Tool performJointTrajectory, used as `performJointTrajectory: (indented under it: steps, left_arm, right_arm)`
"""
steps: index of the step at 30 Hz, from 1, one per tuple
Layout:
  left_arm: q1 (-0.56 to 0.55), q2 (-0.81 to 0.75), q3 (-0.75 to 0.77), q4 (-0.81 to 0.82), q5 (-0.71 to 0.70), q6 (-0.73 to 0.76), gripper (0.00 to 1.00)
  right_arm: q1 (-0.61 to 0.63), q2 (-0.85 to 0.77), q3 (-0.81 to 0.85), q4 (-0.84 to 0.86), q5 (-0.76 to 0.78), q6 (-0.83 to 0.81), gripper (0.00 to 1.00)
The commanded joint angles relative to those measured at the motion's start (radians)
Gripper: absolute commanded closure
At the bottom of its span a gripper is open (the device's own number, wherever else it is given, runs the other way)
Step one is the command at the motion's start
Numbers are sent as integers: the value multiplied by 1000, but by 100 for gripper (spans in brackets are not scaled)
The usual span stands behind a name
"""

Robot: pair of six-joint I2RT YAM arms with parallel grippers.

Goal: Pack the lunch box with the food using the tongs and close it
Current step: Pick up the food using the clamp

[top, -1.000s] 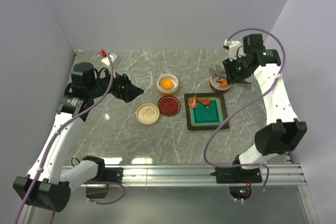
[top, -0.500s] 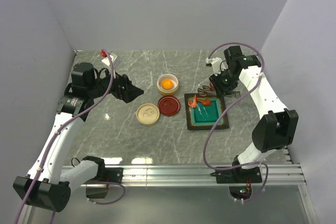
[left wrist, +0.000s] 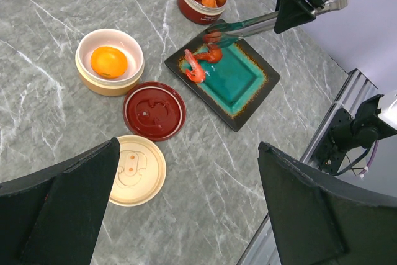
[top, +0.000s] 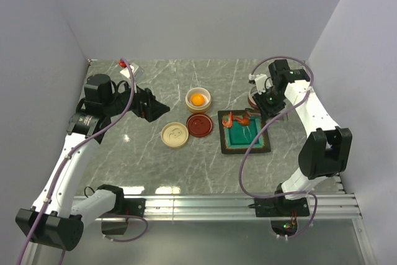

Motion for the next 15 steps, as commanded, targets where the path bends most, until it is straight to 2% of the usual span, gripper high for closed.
performJointTrajectory:
  steps: [1,6,15]
  left_arm:
    - [5,-14,7,15,17,9,1]
    - [4,-10,12,17,23,4,1]
    - [5,-14,13,11,20,6,1]
  right_arm:
    - [-31,-12,9,-50,-44,-1,58]
    - [-49,1,23,-151,-159,-16,58]
    - [-52,-27,1,-222,-221,-25,58]
